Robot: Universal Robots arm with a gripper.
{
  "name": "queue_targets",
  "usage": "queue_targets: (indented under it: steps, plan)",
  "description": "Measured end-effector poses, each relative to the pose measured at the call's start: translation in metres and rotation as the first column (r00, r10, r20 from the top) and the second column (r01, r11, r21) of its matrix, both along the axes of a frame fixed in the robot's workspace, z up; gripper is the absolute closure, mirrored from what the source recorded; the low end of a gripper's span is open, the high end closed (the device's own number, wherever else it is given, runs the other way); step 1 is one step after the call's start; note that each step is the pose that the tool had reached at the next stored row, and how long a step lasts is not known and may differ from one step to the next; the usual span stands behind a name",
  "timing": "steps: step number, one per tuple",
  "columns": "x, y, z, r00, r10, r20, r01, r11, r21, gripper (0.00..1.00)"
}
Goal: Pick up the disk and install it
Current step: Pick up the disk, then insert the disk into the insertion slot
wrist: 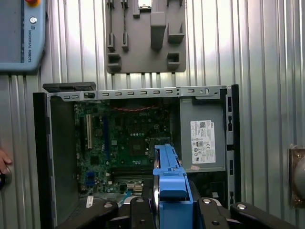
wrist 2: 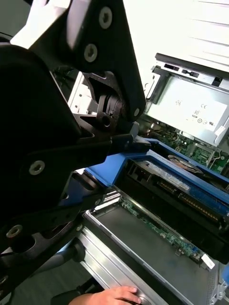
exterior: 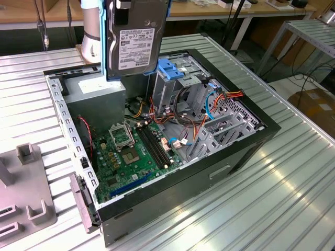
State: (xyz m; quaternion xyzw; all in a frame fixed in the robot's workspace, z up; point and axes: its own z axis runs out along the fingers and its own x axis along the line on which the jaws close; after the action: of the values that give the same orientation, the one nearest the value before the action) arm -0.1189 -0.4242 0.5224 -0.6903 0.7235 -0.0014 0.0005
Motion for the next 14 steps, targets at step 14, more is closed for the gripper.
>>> queue_targets:
  steps: [14]
  plan:
    - [0.0046,-0.0075,0.0,1.0,0.0,-0.0001,0.0,1.0,0.0,0.63]
